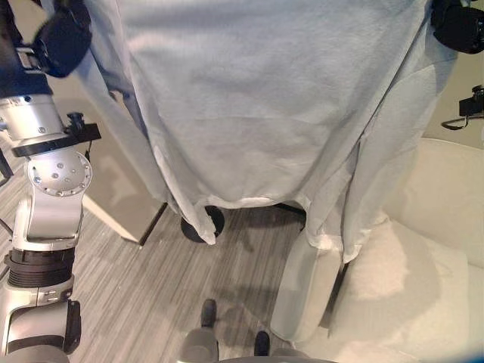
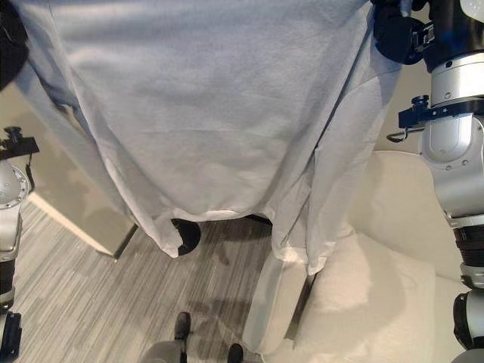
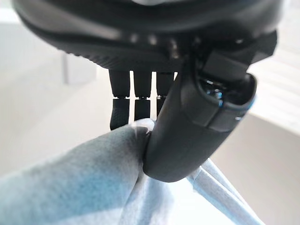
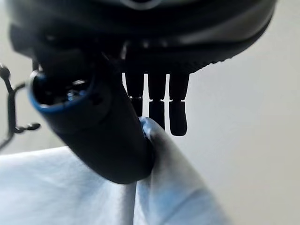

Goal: Hang the clothes on the sofa on the clothes rack.

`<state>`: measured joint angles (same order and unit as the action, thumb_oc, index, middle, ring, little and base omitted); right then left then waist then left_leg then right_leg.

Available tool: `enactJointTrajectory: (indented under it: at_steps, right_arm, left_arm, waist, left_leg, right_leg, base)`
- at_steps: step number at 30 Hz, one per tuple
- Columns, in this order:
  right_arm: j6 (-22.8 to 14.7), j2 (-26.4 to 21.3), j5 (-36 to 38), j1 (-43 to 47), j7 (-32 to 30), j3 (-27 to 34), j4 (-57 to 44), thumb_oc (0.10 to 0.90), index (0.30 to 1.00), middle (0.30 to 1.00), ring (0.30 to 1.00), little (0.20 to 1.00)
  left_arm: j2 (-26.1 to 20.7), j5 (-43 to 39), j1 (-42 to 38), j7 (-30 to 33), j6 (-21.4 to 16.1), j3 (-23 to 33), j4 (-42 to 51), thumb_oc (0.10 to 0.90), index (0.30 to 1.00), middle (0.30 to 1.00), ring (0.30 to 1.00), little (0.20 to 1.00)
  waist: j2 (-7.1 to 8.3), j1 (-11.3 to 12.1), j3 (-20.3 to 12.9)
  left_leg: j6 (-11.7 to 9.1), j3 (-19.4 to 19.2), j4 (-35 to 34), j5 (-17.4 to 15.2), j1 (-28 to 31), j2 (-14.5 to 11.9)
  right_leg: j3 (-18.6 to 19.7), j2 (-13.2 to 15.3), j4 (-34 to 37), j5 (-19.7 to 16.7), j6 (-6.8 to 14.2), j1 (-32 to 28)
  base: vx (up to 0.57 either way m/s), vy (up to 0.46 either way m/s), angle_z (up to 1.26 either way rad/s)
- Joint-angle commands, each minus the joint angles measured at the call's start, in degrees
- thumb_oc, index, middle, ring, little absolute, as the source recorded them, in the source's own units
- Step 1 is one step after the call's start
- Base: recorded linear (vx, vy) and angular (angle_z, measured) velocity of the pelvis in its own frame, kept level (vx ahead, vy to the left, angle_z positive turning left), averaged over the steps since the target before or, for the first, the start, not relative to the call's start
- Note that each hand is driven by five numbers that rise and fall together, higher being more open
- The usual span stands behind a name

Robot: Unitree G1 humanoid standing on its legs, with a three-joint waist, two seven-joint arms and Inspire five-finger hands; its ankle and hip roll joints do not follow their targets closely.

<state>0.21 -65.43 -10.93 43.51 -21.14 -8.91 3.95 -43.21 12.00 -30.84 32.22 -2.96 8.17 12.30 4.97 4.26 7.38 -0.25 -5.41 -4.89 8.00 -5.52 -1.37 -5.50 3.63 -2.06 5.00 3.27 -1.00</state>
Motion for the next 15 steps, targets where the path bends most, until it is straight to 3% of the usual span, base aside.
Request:
enactJointTrajectory:
  at_steps: [1,4,7,8,9,10,12,15]
  right_arm:
    - [-0.1,-0.7,-1.9,6.9,-3.6,3.4,1.5,0.4,0.3,0.3,0.3,0.3]
    - [-0.1,-0.4,-2.3,6.8,-4.2,3.2,1.7,0.4,0.3,0.3,0.3,0.3]
    - [-0.2,-0.7,-2.7,7.4,-4.6,2.5,1.6,0.4,0.3,0.3,0.3,0.3]
    - [-0.2,-0.7,-2.7,7.6,-4.6,2.4,1.6,0.4,0.3,0.3,0.3,0.3]
    - [-0.3,-0.9,-2.7,8.7,-4.8,1.6,1.4,0.4,0.3,0.3,0.3,0.3]
    - [-0.6,-0.3,-2.6,9.1,-5.0,1.1,1.3,0.4,0.3,0.3,0.3,0.3]
    - [-0.7,-0.1,-2.8,9.3,-5.0,1.0,1.0,0.4,0.3,0.3,0.3,0.3]
    - [-0.7,-0.7,-2.9,10.3,-5.0,1.0,0.1,0.4,0.3,0.3,0.3,0.3]
  left_arm:
    - [-4.4,3.1,-4.4,2.8,-1.8,1.8,1.3,0.4,0.3,0.3,0.3,0.3]
    - [-4.5,3.2,-4.9,3.1,-1.5,1.8,1.4,0.4,0.3,0.3,0.3,0.3]
    - [-4.6,3.3,-6.0,3.7,-1.2,1.2,1.5,0.4,0.3,0.3,0.3,0.3]
    - [-4.6,3.3,-6.1,3.7,-1.2,1.2,1.5,0.4,0.3,0.3,0.3,0.3]
    - [-4.4,3.3,-6.5,4.2,-1.2,1.1,1.9,0.4,0.3,0.3,0.3,0.3]
    - [-4.5,3.6,-7.1,4.6,-0.9,1.4,1.8,0.4,0.3,0.3,0.3,0.3]
    - [-4.6,3.8,-7.3,4.8,-0.9,1.6,1.8,0.4,0.3,0.3,0.3,0.3]
    - [-4.7,4.1,-7.3,4.7,-1.0,1.8,1.9,0.4,0.3,0.3,0.3,0.3]
  waist:
    - [4.43,2.4,-6.7]
    - [4.67,2.8,-6.1]
    - [4.29,2.6,-4.4]
    - [4.22,2.6,-4.2]
    - [3.43,2.2,-2.6]
    - [2.67,2.2,-2.1]
    - [2.74,2.4,-2.0]
    - [2.75,2.1,-1.3]
  left_leg:
    - [-3.8,0.1,-0.1,-9.1,3.2,0.4]
    - [-2.6,-0.1,-0.1,-9.8,3.7,1.2]
    - [-1.6,0.2,-0.1,-10.4,4.9,1.9]
    - [-1.4,0.2,-0.1,-10.3,4.9,2.0]
    - [-0.8,0.1,-0.1,-10.4,5.9,1.8]
    - [-0.8,-0.5,-0.1,-11.2,6.8,1.1]
    - [-1.0,-1.0,-0.1,-11.8,7.2,0.9]
    - [-2.0,-1.3,-0.1,-12.3,7.7,0.6]
  right_leg:
    - [-4.5,7.2,6.9,-3.7,7.2,-7.1]
    - [-5.0,8.9,1.0,-4.9,7.8,-5.4]
    - [-5.3,10.7,-8.5,-9.4,7.6,-2.1]
    - [-5.1,10.8,-9.3,-9.3,7.7,-1.7]
    - [-5.4,11.7,-16.1,-11.6,7.3,1.5]
    - [-6.8,12.9,-18.9,-11.0,7.0,3.8]
    - [-8.0,14.0,-18.5,-10.8,7.1,4.8]
    - [-9.7,14.3,-8.5,-10.1,7.2,6.7]
  base:
    - [0.08,0.13,-0.01]
    - [0.03,0.11,0.16]
    - [0.01,0.121,0.13]
    - [-0.01,0.135,-0.01]
    - [0.01,0.133,0.0]
    - [0.02,0.122,0.02]
    - [0.05,-0.004,-0.04]
    - [0.08,-0.089,-0.22]
